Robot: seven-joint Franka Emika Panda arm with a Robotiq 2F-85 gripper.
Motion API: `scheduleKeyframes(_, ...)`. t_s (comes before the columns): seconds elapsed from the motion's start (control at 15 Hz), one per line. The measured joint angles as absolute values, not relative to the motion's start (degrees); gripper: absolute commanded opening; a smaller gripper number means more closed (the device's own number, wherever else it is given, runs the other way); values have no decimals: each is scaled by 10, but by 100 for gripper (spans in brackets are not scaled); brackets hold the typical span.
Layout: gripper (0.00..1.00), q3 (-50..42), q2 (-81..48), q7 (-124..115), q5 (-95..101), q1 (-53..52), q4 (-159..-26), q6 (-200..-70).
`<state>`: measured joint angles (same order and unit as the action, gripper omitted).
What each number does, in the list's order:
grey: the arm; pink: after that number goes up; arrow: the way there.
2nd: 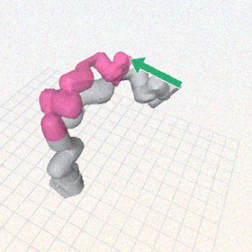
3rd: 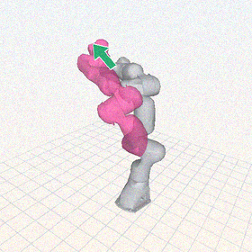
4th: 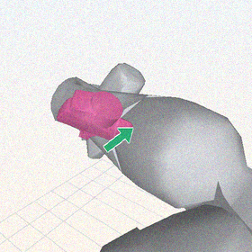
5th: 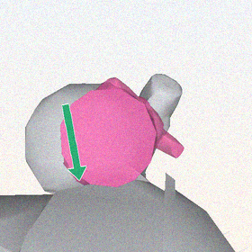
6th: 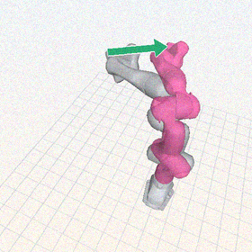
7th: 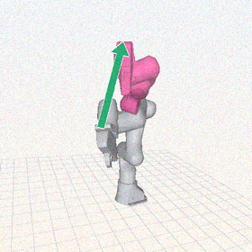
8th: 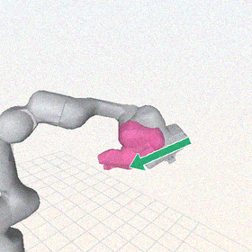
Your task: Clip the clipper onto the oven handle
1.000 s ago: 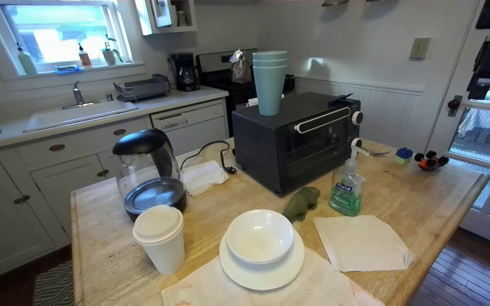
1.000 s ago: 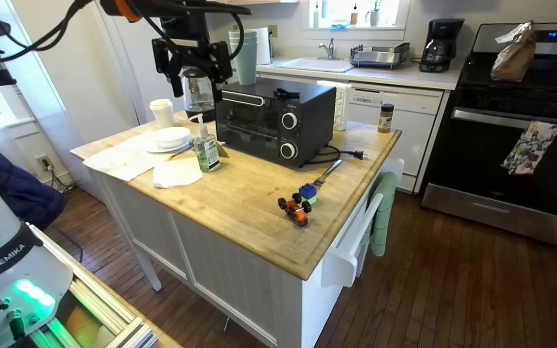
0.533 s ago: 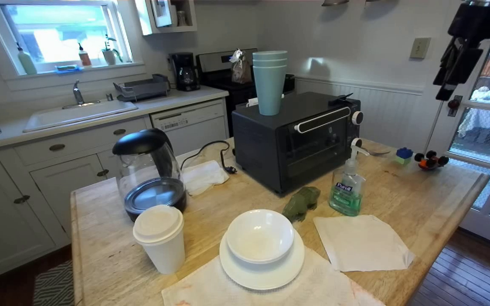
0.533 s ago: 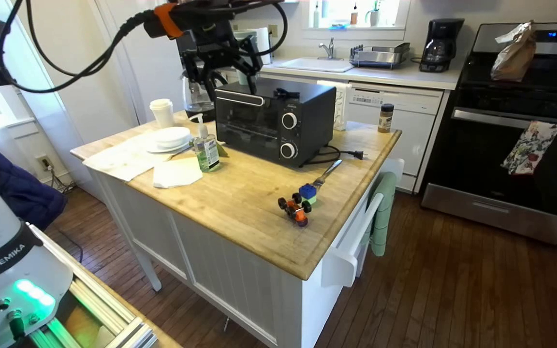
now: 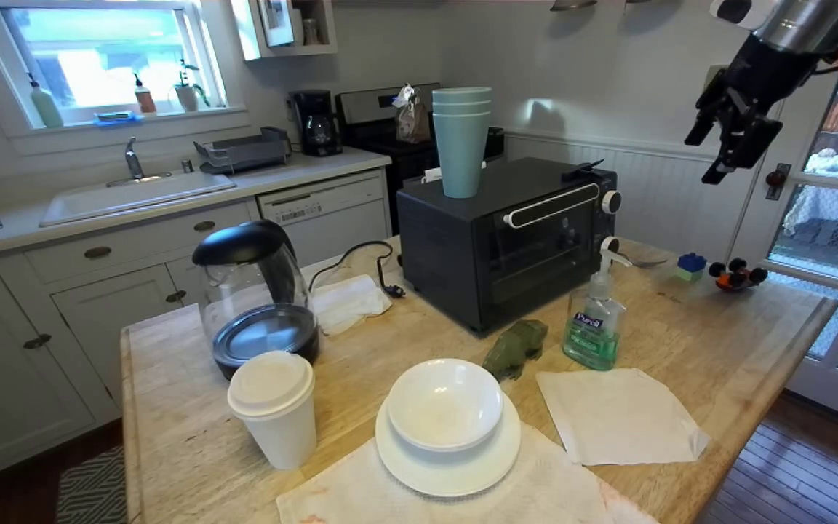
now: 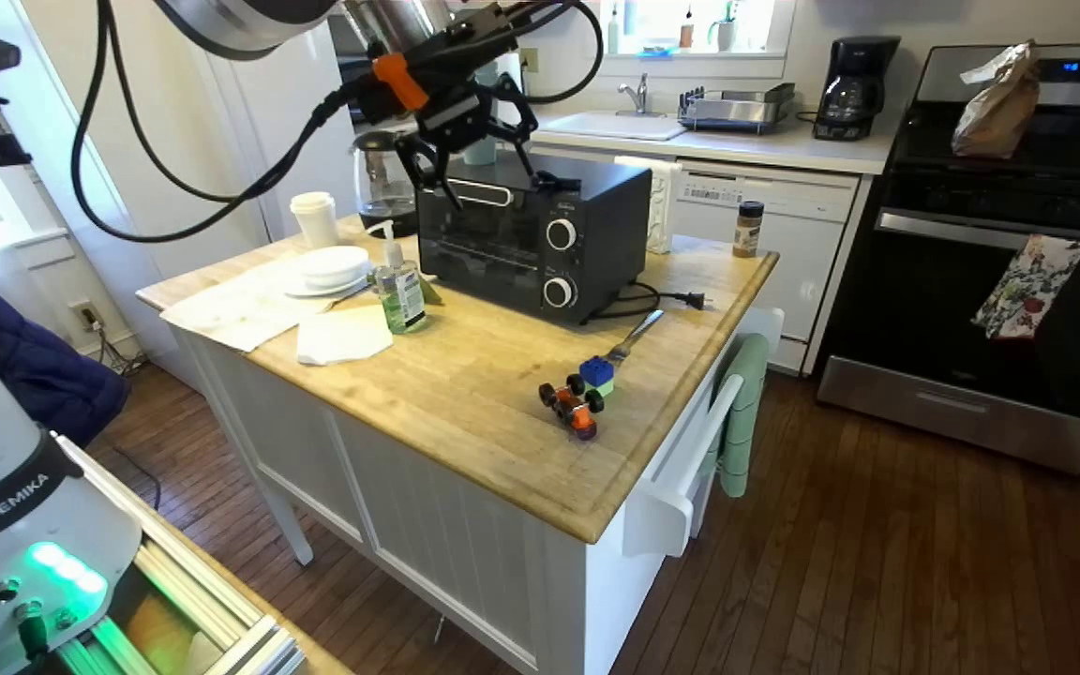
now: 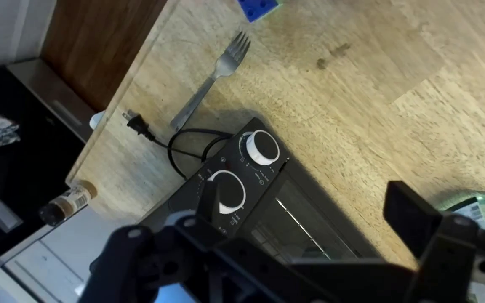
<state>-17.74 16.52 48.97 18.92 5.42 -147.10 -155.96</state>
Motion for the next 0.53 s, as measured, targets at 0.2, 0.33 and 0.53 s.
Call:
scheduleKeyframes(0.2,100,-175,145,527,229,66,-1492,-1651)
scheduleKeyframes(0.33,100,-173,134,537,246,75,-1501,-1693)
scheduleKeyframes(0.53,100,-170,133,537,245,75,-1500,-1692)
